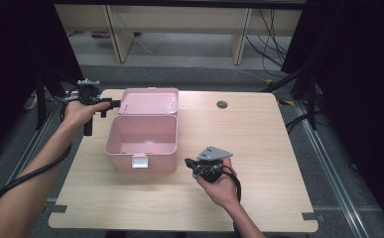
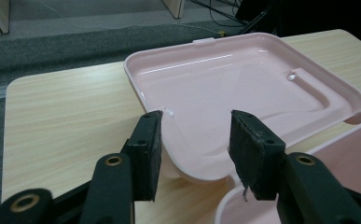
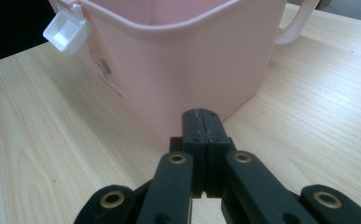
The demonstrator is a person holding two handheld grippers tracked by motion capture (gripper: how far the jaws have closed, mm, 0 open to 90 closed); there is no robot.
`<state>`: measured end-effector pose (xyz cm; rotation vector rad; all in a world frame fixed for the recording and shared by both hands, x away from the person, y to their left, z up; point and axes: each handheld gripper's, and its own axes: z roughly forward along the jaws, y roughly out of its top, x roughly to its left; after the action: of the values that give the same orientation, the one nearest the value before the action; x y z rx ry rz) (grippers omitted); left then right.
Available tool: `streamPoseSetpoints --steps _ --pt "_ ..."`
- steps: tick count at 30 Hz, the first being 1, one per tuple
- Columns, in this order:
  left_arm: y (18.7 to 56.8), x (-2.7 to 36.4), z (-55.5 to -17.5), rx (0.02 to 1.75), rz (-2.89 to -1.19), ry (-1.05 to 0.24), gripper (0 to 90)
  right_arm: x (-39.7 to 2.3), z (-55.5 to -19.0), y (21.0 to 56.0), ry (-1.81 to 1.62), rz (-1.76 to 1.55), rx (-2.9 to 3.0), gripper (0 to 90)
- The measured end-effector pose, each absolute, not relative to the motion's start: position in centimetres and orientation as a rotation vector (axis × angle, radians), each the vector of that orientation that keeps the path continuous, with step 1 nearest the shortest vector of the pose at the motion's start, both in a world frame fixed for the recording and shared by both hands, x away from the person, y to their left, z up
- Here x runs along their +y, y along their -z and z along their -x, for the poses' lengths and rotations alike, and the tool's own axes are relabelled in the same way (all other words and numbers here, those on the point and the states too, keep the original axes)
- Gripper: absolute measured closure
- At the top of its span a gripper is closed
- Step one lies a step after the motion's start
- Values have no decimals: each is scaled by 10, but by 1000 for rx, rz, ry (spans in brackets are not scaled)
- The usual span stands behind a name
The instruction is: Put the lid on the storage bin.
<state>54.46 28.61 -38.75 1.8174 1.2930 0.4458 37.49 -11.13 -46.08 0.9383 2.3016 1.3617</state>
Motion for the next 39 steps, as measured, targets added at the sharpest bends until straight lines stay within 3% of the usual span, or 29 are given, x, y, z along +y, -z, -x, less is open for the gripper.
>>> streamPoseSetpoints --steps 14,39 --pt "392 276 -563 1335 -1871 -482 553 -94 -372 445 -1400 -871 2326 900" --pt "408 268 -596 1427 -1868 -523 587 -4 -376 432 -1487 -656 2432 900"
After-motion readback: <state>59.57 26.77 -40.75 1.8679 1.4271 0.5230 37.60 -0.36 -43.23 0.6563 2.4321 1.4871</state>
